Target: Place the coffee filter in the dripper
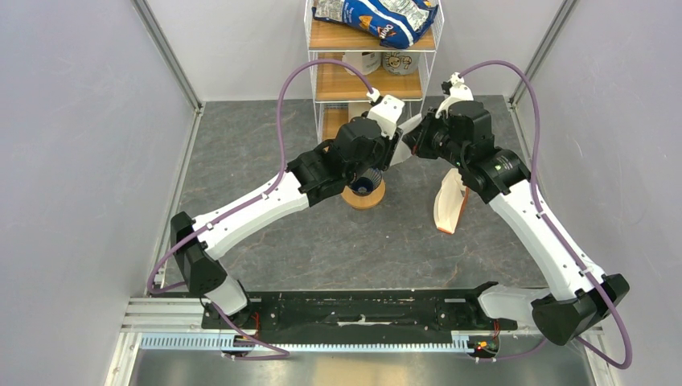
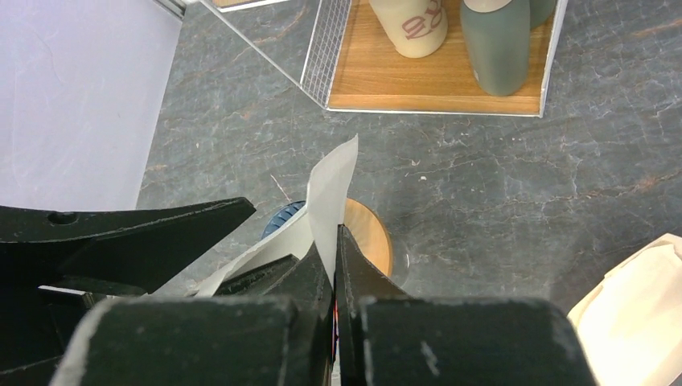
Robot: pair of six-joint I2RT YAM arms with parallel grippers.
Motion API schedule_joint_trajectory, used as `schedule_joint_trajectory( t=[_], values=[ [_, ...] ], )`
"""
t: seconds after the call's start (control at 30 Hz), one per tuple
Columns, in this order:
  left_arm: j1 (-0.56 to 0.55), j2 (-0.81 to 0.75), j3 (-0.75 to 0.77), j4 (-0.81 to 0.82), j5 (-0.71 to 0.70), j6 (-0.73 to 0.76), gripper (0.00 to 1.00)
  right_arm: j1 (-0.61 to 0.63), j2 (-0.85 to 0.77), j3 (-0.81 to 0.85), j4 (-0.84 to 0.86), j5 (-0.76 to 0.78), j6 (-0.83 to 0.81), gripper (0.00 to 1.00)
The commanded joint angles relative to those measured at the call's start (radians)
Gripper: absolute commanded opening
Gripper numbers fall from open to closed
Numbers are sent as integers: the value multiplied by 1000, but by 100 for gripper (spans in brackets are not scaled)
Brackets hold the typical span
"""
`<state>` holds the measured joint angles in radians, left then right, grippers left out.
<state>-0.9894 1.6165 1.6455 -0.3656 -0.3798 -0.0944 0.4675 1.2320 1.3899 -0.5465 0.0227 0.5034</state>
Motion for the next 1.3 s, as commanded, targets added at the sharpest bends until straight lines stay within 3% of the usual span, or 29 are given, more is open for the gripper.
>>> schedule_joint_trajectory(
  t=[0.0, 0.33, 0.43, 0.5, 0.53, 0.57, 0.6, 0.63, 0.87, 1.03, 1.27],
  values=[
    [8, -45, -9, 51, -80, 7, 51, 2, -1, 56, -19, 56, 72, 0],
    [20, -43, -23, 66, -67, -21, 45, 0, 11, 63, -57, 86, 163, 0],
    [33, -43, -27, 62, -36, -46, 37, 0, 11, 57, -46, 67, 174, 0],
    [46, -41, -27, 55, -2, -45, 21, 0, 11, 53, -36, 49, 167, 0],
    [57, -43, -27, 52, 27, -40, 11, 1, 11, 51, -35, 38, 149, 7],
    [65, -47, -28, 51, 51, -23, 2, -1, 8, 50, -39, 35, 123, 21],
    [68, -54, -32, 55, 75, 2, 2, -1, 3, 48, -45, 38, 90, 35],
    [69, -63, -40, 61, 96, 37, 2, -5, -7, 45, -53, 39, 55, 44],
    [71, -109, -65, 20, 263, 266, 2, -46, -79, 40, -81, -71, -186, 89],
    [71, -124, -70, -5, 339, 332, 2, -48, -53, 98, -153, -118, -318, 89],
    [71, -127, -66, -26, 400, 384, 2, -47, -26, 130, -221, -95, -346, 85]
  ],
)
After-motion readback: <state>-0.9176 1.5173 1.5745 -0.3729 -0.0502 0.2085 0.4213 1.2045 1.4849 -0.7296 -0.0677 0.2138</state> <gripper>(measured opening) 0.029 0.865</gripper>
